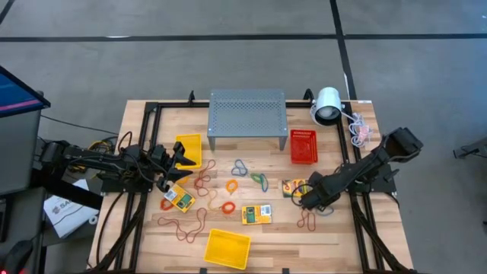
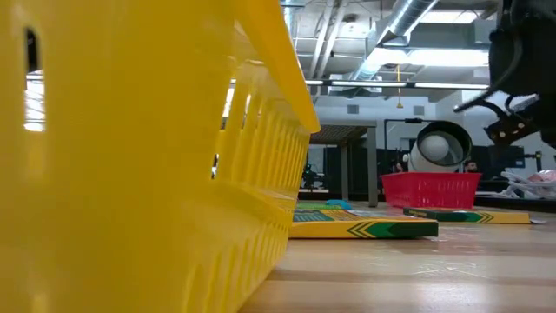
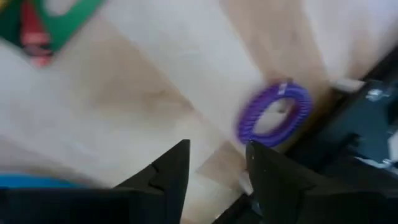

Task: Pick & Place Office Desk Supplies
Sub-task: Put the violet spiral keychain into the bottom yellow bin

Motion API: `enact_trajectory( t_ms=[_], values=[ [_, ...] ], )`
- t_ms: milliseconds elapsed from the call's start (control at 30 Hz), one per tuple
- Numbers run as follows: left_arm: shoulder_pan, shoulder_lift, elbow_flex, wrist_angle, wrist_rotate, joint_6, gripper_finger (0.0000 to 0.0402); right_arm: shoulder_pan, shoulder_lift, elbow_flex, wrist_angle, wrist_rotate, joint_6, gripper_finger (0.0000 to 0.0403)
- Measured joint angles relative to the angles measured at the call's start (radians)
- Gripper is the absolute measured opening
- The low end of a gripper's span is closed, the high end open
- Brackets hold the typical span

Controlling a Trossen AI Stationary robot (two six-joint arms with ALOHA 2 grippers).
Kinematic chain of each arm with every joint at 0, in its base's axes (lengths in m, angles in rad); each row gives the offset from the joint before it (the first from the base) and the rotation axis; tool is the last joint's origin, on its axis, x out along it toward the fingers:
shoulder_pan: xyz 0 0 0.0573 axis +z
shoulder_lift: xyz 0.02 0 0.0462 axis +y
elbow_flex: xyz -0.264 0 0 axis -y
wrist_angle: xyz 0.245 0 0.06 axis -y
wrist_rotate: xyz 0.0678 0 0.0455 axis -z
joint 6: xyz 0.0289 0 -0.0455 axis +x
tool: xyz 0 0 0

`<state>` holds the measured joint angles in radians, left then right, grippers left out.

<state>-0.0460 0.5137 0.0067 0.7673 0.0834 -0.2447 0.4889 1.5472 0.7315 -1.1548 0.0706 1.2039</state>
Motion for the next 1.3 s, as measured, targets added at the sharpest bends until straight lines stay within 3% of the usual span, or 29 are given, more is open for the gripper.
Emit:
enact_trajectory(
  t_ms=[333, 800, 1300],
  values=[
    [0.0, 0.0, 0.0, -0.001, 0.0, 0.001, 0.0155, 0.0, 0.062, -0.002, -0.106, 0.089, -0.026, 0.0137],
    [0.0, 0.0, 0.0, 0.0, 0.0, 0.001, 0.0155, 0.001, 0.302, -0.034, -0.072, 0.07, -0.137, 0.0128],
    [0.0, 0.013, 0.0, 0.004, 0.0, 0.0, 0.0155, 0.01, 0.041, 0.057, 0.18, 0.163, -0.158, 0.0128]
  ],
)
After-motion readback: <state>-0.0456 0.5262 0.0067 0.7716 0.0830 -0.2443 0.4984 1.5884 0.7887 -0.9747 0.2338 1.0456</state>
